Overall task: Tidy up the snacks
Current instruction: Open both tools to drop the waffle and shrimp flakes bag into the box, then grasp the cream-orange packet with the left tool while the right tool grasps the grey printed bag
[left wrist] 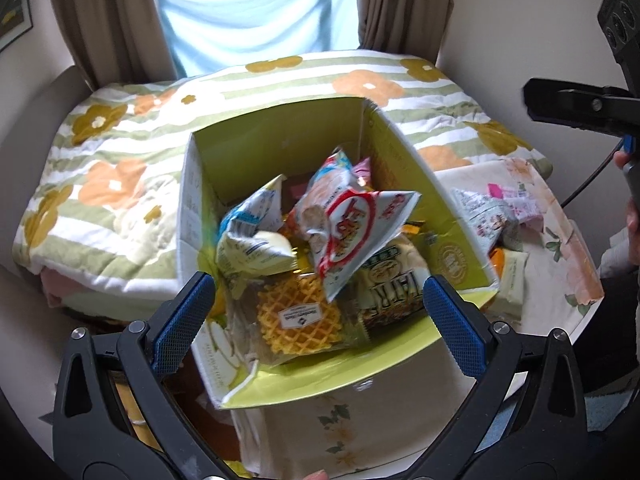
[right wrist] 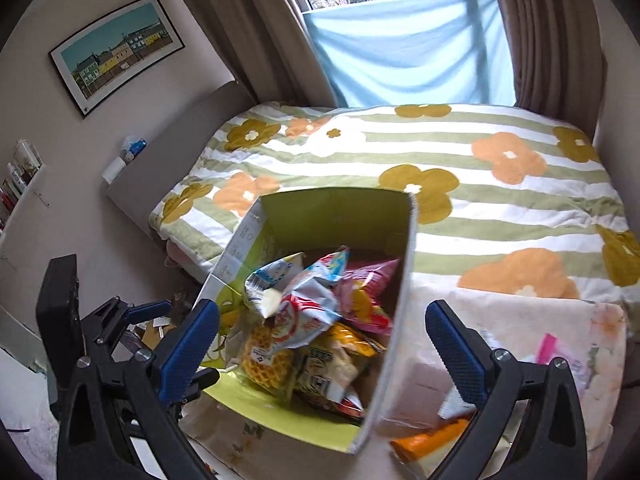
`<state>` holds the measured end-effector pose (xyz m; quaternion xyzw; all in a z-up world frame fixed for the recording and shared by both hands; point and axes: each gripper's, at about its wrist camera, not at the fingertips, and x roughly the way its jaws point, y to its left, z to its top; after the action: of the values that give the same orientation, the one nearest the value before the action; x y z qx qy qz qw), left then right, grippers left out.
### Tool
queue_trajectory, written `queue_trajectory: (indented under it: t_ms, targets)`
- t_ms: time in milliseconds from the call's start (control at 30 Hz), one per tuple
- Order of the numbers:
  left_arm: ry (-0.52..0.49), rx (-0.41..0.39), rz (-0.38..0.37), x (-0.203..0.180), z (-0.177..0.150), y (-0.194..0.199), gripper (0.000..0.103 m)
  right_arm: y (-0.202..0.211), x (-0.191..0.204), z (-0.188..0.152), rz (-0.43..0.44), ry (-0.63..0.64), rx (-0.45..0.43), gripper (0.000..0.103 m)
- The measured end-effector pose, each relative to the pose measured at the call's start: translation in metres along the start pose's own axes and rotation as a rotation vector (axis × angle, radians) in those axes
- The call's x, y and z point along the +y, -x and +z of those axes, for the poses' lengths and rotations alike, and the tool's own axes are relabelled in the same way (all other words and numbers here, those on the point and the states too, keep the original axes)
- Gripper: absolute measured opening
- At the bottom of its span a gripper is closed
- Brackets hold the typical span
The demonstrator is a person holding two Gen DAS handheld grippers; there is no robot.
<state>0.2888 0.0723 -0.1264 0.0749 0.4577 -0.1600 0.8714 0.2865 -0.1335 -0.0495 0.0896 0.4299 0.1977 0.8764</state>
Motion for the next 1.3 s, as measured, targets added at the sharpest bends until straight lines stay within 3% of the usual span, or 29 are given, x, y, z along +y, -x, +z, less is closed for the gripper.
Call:
queue_trajectory:
  t_ms: [300, 567, 933, 1300]
  targets:
    - [-0.001, -0.018, 0.003, -0.061, -0.002, 0.009, 0.103, 0.047, -0.059, -0.014, -0.079, 0.081, 0.023, 0.102]
    - [0.026, -0.039, 0.038, -0.144, -0.008, 0.007, 0.103, 0.054, -0.119, -0.031, 0.013, 0.121, 0.102, 0.102]
    - [-0.053, 0.015, 0.050, -0.255, -0.023, -0.042, 0.103, 0.015, -0.168, -0.053, 0.104, 0.283, 0.202, 0.102]
    - [-0.198, 0.138, 0.102, -0.281, -0.039, -0.126, 0.103, -0.050, -0.192, -0.084, 0.189, 0.461, 0.271, 0.102]
